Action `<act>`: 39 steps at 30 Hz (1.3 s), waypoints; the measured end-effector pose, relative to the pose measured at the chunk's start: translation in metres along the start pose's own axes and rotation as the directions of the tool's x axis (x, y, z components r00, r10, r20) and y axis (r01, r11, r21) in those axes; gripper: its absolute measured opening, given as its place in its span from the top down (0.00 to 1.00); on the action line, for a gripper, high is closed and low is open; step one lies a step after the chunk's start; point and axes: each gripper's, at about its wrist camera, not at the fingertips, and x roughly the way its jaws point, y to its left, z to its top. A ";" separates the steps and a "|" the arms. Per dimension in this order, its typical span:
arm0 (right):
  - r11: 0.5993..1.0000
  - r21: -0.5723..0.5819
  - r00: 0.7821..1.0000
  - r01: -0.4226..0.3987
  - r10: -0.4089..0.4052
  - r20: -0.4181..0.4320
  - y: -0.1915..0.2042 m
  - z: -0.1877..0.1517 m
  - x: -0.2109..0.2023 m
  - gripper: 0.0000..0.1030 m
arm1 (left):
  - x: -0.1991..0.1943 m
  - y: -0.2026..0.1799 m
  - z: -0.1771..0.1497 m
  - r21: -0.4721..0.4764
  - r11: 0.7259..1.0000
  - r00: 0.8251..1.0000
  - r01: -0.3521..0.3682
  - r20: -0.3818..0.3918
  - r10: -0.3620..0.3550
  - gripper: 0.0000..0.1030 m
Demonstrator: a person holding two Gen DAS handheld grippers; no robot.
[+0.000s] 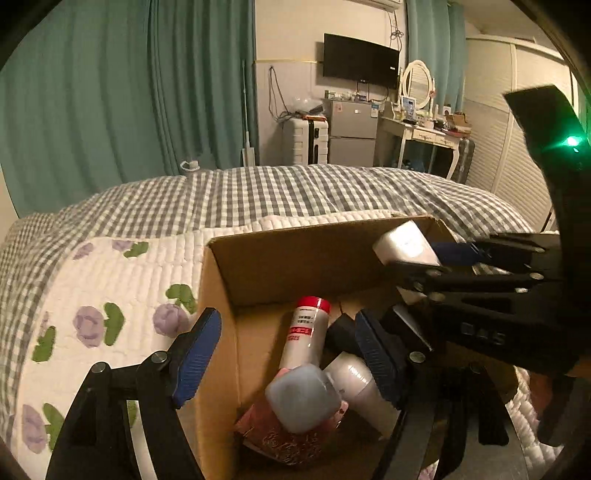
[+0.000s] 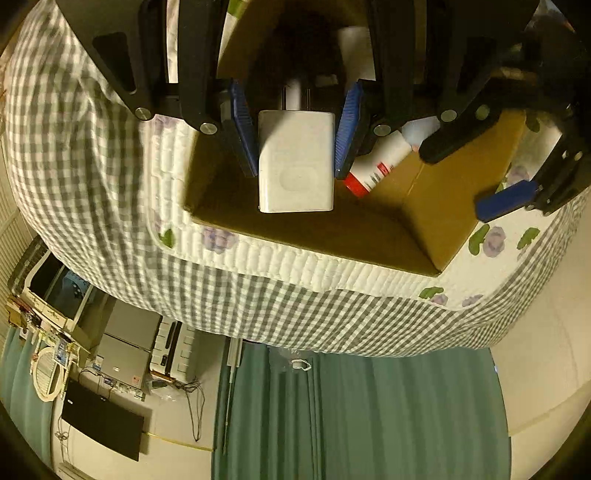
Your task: Organize rigid objects
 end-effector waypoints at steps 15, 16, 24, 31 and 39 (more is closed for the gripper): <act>0.984 0.033 0.962 0.176 -0.179 0.204 0.015 0.014 -0.167 0.30 | -0.164 -0.009 0.026 0.050 0.992 0.963 -0.114 0.250 0.098 0.20; 0.982 0.041 0.956 0.186 -0.190 0.221 0.016 0.012 -0.186 0.28 | -0.183 -0.010 0.028 0.051 0.991 0.951 -0.125 0.290 0.105 0.19; 0.967 0.119 0.914 0.226 -0.253 0.319 0.029 -0.026 -0.298 0.06 | -0.279 -0.014 0.017 0.017 0.986 0.877 -0.169 0.458 0.142 0.11; 0.978 0.128 0.862 0.166 -0.207 0.462 0.056 -0.072 -0.340 0.00 | -0.304 0.001 -0.001 -0.073 0.991 0.861 -0.110 0.492 0.131 0.08; 0.975 0.188 0.819 0.119 -0.203 0.536 0.067 -0.130 -0.322 0.00 | -0.274 0.007 -0.056 -0.131 0.981 0.861 -0.140 0.473 0.186 0.08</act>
